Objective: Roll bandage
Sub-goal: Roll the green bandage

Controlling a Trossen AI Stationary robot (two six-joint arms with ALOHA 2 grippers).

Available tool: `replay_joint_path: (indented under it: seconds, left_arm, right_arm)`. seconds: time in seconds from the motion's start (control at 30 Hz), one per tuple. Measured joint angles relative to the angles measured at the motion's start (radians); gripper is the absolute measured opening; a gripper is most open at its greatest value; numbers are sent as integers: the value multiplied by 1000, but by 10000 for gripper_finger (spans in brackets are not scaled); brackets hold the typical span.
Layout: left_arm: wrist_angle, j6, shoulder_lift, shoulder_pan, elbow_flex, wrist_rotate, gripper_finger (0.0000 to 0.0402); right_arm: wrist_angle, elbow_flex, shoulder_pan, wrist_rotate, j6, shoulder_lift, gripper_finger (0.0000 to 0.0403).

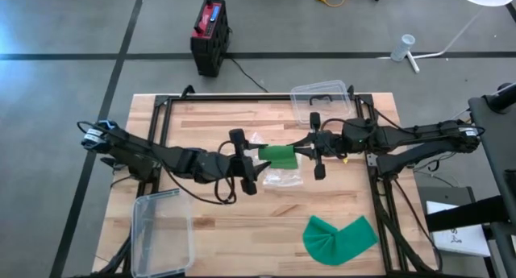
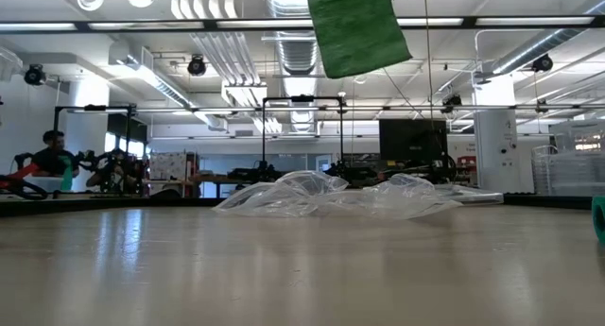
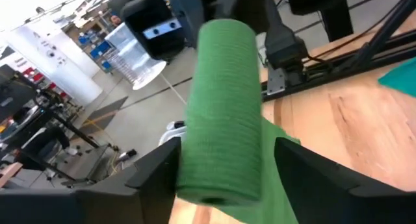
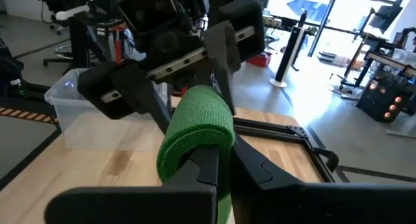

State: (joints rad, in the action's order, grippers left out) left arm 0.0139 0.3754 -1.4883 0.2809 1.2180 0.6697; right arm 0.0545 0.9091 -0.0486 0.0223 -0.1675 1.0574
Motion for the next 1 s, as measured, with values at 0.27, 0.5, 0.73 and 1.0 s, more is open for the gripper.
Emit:
replay_joint_path:
  seconds: [0.27, 0.5, 0.73, 1.0]
  left_arm:
    - [2, -61, 0, 4, -5, 3, 75]
    - [-18, -104, 4, 32, -12, 45, 43]
    - [-14, -108, 4, 36, -21, 40, 45]
    - [-59, -112, 28, 48, -28, 107, 120]
  right_arm:
    - [-6, 0, 1, 0, 0, -3, 5]
    - [-46, -1, 1, -1, 12, -28, 5]
    - [-53, -3, 1, -3, 1, -44, 4]
    - [-47, 1, 1, 8, 0, -38, 5]
